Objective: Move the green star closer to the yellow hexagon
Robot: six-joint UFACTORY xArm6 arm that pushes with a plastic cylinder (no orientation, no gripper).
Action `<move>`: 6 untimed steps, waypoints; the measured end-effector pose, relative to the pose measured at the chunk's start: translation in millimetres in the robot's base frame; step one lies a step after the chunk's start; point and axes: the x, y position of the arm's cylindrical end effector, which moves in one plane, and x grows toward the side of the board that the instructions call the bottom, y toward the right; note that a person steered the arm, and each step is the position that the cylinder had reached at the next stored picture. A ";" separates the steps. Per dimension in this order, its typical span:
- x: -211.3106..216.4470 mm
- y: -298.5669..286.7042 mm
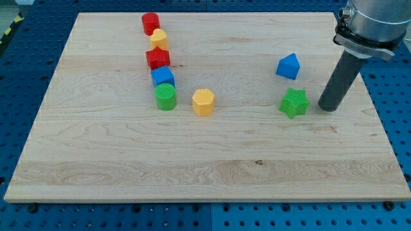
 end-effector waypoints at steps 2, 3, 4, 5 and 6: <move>0.0 -49.6; 0.0 -85.4; 0.0 -110.8; 0.0 -114.4; -18.0 -114.4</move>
